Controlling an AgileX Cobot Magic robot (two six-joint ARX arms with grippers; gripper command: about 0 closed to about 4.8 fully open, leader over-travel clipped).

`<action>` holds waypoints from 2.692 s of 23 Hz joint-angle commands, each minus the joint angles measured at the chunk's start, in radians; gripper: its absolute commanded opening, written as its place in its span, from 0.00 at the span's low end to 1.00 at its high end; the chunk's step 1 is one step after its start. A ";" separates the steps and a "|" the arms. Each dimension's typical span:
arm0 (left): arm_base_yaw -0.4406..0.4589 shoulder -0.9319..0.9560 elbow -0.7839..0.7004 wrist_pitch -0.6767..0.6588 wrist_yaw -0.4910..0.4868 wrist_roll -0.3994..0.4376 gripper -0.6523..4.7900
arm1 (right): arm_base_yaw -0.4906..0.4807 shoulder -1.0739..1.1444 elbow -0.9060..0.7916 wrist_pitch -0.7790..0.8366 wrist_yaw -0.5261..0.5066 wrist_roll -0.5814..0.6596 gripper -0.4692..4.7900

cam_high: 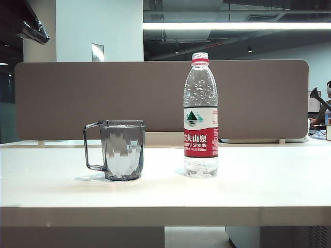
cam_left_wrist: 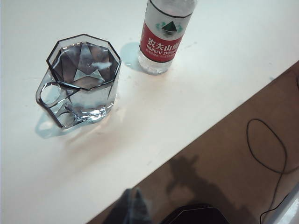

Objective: Pick up the mineral water bottle on the table and pour water into the mug until it's full.

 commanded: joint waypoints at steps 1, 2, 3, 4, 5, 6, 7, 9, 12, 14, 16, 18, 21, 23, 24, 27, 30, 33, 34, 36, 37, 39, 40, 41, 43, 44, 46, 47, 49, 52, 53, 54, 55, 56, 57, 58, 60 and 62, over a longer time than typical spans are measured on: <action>0.000 -0.002 0.005 0.006 0.005 0.001 0.11 | -0.024 -0.023 -0.007 0.013 0.002 0.003 0.08; 0.000 -0.002 0.005 0.006 0.005 0.001 0.11 | -0.026 -0.023 -0.007 0.013 0.003 0.003 0.08; -0.001 -0.002 0.005 0.006 0.005 0.001 0.11 | -0.026 -0.023 -0.007 0.013 0.003 0.003 0.08; -0.001 -0.002 0.005 0.006 0.005 0.001 0.11 | -0.026 -0.023 -0.007 0.013 0.003 0.003 0.08; -0.001 -0.002 0.005 0.006 0.005 0.001 0.11 | -0.026 -0.023 -0.007 0.013 0.003 0.003 0.08; -0.001 -0.002 0.005 0.006 0.005 0.001 0.11 | -0.026 -0.023 -0.007 0.013 0.003 0.003 0.08; 0.000 -0.002 0.005 0.006 0.005 0.001 0.11 | -0.026 -0.023 -0.007 0.013 0.003 0.003 0.08; 0.000 -0.002 0.005 0.006 0.005 0.001 0.11 | -0.024 -0.023 -0.007 0.013 0.000 0.003 0.08; 0.000 -0.002 0.005 0.006 0.005 0.002 0.11 | -0.025 -0.023 -0.007 0.013 0.001 0.003 0.08; 0.000 -0.002 0.005 0.006 0.005 0.001 0.11 | -0.025 -0.023 -0.007 0.013 0.001 0.003 0.08; -0.002 -0.006 0.004 0.005 0.008 0.001 0.11 | -0.025 -0.023 -0.007 0.013 0.001 0.003 0.08; 0.028 -0.044 0.003 0.004 -0.017 0.002 0.11 | -0.025 -0.023 -0.007 0.013 0.001 0.003 0.08; 0.112 -0.151 -0.005 0.016 0.017 0.011 0.11 | -0.026 -0.023 -0.007 0.013 0.002 0.003 0.08; 0.209 -0.266 -0.080 0.116 0.017 0.040 0.11 | -0.025 -0.023 -0.007 0.013 0.002 0.003 0.08; 0.255 -0.314 -0.124 0.175 0.023 0.049 0.11 | -0.025 -0.023 -0.007 0.013 0.003 0.003 0.08; 0.417 -0.504 -0.319 0.389 0.011 0.051 0.11 | -0.024 -0.023 -0.007 0.013 0.003 0.003 0.08; 0.468 -0.588 -0.470 0.539 0.000 0.050 0.11 | -0.024 -0.023 -0.007 0.013 0.003 0.003 0.08; 0.472 -0.641 -0.586 0.586 -0.047 0.050 0.11 | -0.024 -0.023 -0.007 0.013 0.003 0.003 0.08; 0.472 -0.656 -0.613 0.586 -0.058 0.050 0.11 | -0.024 -0.023 -0.007 0.013 0.003 0.003 0.08; 0.472 -0.687 -0.673 0.587 -0.089 0.050 0.11 | -0.024 -0.023 -0.007 0.013 0.003 0.003 0.08; 0.472 -0.700 -0.692 0.587 -0.107 0.050 0.11 | -0.024 -0.023 -0.007 0.013 0.003 0.003 0.08; 0.472 -0.735 -0.733 0.587 -0.155 0.050 0.11 | -0.024 -0.023 -0.007 0.013 0.003 0.003 0.08; 0.472 -0.750 -0.748 0.587 -0.171 0.050 0.11 | -0.024 -0.023 -0.007 0.013 0.003 0.003 0.08; 0.472 -0.767 -0.763 0.587 -0.186 0.050 0.11 | -0.024 -0.023 -0.007 0.013 0.003 0.003 0.08; 0.472 -0.769 -0.781 0.555 -0.257 0.059 0.11 | -0.024 -0.023 -0.007 0.013 0.003 0.003 0.08; 0.472 -0.769 -0.781 0.547 -0.278 0.063 0.11 | -0.024 -0.023 -0.007 0.013 0.003 0.003 0.08; 0.472 -0.769 -0.781 0.532 -0.303 0.059 0.11 | -0.024 -0.023 -0.007 0.013 0.003 0.003 0.08; 0.472 -0.769 -0.781 0.524 -0.301 0.050 0.11 | -0.024 -0.023 -0.007 0.013 0.003 0.003 0.08; 0.472 -0.769 -0.781 0.512 -0.290 0.043 0.11 | -0.024 -0.023 -0.007 0.013 0.003 0.003 0.08; 0.472 -0.769 -0.781 0.509 -0.288 0.043 0.11 | -0.024 -0.023 -0.007 0.013 0.003 0.003 0.08; 0.472 -0.769 -0.781 0.509 -0.288 0.043 0.11 | -0.024 -0.023 -0.007 0.013 0.003 0.003 0.08; 0.472 -0.769 -0.781 0.509 -0.287 0.043 0.11 | -0.024 -0.023 -0.007 0.013 0.003 0.003 0.08; 0.472 -0.769 -0.781 0.509 -0.288 0.043 0.11 | -0.024 -0.023 -0.007 0.013 0.003 0.003 0.08; 0.472 -0.769 -0.781 0.509 -0.287 0.043 0.11 | -0.024 -0.023 -0.007 0.013 0.003 0.003 0.08; 0.472 -0.769 -0.781 0.509 -0.287 0.043 0.11 | -0.024 -0.023 -0.007 0.013 0.003 0.003 0.08; 0.472 -0.769 -0.781 0.509 -0.288 0.043 0.11 | -0.024 -0.023 -0.007 0.013 0.003 0.003 0.08; 0.472 -0.769 -0.781 0.509 -0.288 0.043 0.11 | -0.025 -0.023 -0.007 0.013 0.003 0.003 0.08; 0.472 -0.769 -0.781 0.509 -0.288 0.043 0.11 | -0.025 -0.023 -0.007 0.013 0.003 0.003 0.08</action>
